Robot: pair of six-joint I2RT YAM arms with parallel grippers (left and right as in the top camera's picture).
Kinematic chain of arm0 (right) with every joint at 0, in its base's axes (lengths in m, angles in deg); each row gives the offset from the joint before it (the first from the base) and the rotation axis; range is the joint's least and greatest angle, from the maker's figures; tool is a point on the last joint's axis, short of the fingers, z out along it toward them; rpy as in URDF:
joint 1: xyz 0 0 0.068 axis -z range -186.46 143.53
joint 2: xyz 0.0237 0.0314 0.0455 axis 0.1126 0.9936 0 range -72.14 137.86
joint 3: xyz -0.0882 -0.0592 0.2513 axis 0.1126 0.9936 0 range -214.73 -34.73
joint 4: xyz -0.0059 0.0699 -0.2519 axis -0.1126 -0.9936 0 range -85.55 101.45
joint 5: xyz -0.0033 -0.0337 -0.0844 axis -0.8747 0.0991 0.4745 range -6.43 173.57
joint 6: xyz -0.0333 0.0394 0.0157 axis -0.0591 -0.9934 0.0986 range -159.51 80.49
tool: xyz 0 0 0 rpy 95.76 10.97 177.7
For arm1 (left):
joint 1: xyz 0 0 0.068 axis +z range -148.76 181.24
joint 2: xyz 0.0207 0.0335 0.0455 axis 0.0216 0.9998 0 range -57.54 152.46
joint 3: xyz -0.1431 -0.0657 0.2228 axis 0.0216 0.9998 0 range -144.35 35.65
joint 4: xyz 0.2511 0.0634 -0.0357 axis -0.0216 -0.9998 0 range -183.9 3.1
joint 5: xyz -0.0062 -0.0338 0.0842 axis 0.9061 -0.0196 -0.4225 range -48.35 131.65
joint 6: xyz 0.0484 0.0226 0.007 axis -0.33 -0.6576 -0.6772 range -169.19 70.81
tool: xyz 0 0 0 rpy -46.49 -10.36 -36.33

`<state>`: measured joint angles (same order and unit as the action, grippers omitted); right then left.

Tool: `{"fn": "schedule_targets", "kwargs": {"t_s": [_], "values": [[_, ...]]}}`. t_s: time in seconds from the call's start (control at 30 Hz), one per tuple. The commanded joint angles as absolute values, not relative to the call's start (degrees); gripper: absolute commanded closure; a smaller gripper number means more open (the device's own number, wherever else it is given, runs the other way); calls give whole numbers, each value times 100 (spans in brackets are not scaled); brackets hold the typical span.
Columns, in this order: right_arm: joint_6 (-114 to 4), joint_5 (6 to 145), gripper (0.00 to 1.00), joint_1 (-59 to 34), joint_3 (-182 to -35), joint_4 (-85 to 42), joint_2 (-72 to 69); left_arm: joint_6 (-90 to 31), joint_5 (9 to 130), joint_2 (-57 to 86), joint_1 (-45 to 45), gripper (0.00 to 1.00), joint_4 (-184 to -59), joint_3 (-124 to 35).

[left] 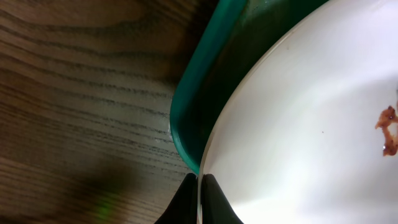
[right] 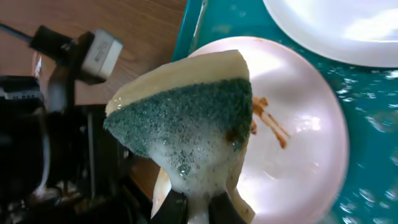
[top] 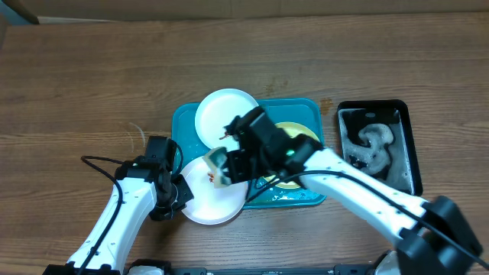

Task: Clean dirty plates on tray and stack at the side
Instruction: 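Scrub the front white plate with the sponge in the right gripper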

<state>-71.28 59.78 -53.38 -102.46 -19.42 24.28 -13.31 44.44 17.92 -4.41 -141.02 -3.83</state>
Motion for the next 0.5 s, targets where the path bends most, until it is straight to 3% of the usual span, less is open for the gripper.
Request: {"fn": "schedule_targets", "kwargs": {"t_s": [0.0,0.47], "values": [[-7692,6137,96,-5522,-10337,-1621,2856,-1340,4474,1838,-478,96,-14085,-486],[-8028,6102,96,-5758,-10337,-89,3975,-1340,4614,1838,-480,96,-14094,-486]]}}
